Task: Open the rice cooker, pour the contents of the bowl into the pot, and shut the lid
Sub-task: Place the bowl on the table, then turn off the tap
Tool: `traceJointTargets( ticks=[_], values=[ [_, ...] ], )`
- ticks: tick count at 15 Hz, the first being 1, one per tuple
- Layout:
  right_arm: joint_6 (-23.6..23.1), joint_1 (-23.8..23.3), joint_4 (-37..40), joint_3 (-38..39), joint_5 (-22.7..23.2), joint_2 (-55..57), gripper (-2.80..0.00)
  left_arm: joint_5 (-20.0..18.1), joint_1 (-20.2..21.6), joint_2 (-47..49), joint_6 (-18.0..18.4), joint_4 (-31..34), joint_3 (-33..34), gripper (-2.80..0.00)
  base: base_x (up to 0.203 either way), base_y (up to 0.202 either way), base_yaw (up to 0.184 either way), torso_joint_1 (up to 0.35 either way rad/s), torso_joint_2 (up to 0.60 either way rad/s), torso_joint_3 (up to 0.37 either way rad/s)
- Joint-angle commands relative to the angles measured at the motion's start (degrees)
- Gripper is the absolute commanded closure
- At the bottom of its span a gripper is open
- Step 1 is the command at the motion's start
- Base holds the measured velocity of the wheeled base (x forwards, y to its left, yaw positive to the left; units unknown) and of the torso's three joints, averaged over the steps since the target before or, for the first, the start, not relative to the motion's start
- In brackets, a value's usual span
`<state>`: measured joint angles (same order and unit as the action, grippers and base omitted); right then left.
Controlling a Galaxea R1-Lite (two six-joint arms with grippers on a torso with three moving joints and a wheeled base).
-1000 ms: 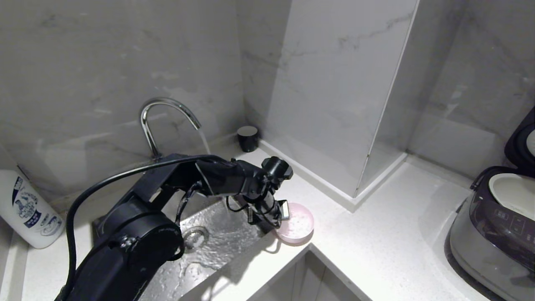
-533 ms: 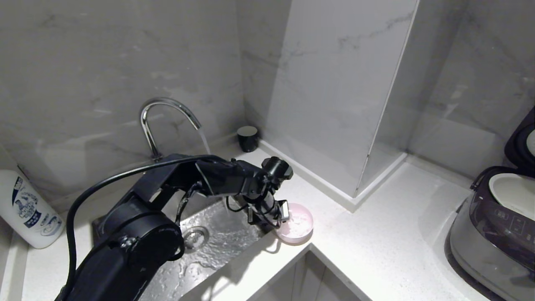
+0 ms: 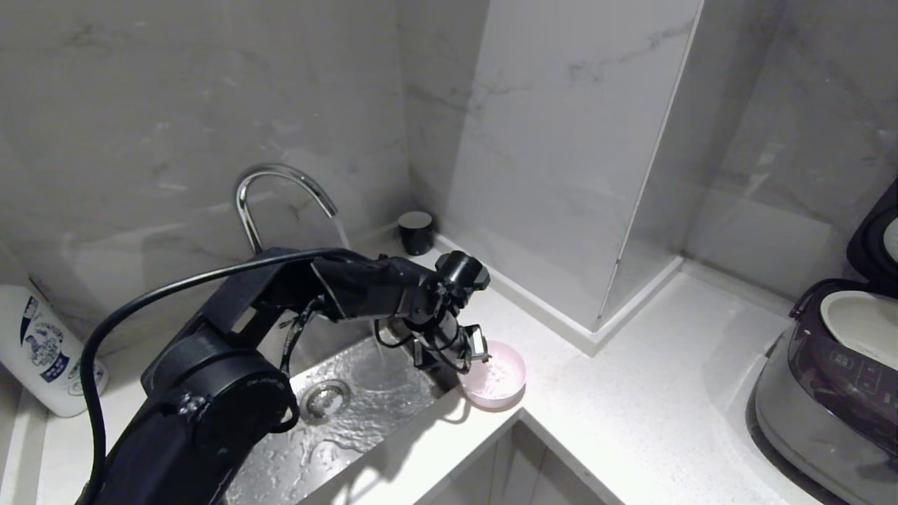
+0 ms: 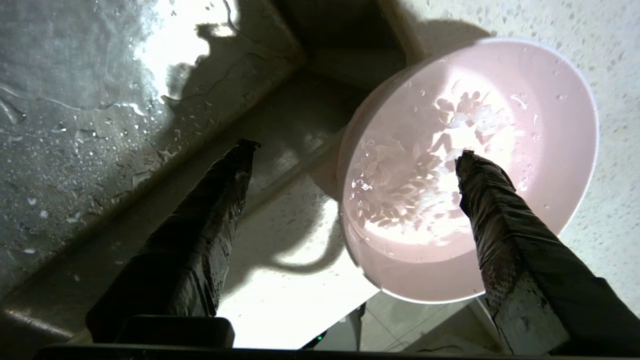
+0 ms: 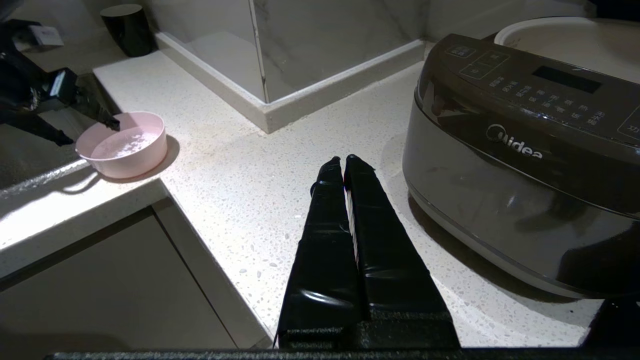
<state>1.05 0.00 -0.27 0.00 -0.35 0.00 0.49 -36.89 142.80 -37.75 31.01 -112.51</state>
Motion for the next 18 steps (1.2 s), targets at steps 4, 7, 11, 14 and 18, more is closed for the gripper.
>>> traceJointTargets(
  ticks=[4,7,11,14,18],
  values=[
    [0.01,0.00,-0.08,0.00,0.00,0.00,0.00,0.02,2.21,-5.02,-1.06,1.10,1.52,-2.80,0.000,0.000,0.000,0.000,0.00,0.000],
    [-0.08,0.00,0.00,0.00,0.00,0.00,0.00,-0.07,4.68,-12.07,-1.08,4.49,5.65,-2.80,0.000,0.000,0.000,0.000,0.00,0.000],
    [0.01,0.00,0.00,0.00,0.00,0.00,0.00,-0.11,17.92,-19.44,1.24,4.04,12.49,-2.80,0.000,0.000,0.000,0.000,0.00,0.000],
    [0.01,0.00,0.00,0.00,0.00,0.00,0.00,0.05,27.88,-20.16,1.33,3.85,16.12,-2.80,0.000,0.000,0.000,0.000,0.00,0.000],
    [0.01,0.00,0.00,0.00,0.00,0.00,0.00,-0.47,36.71,-19.10,0.39,3.04,17.70,0.00,0.000,0.000,0.000,0.000,0.00,0.000]
  ],
)
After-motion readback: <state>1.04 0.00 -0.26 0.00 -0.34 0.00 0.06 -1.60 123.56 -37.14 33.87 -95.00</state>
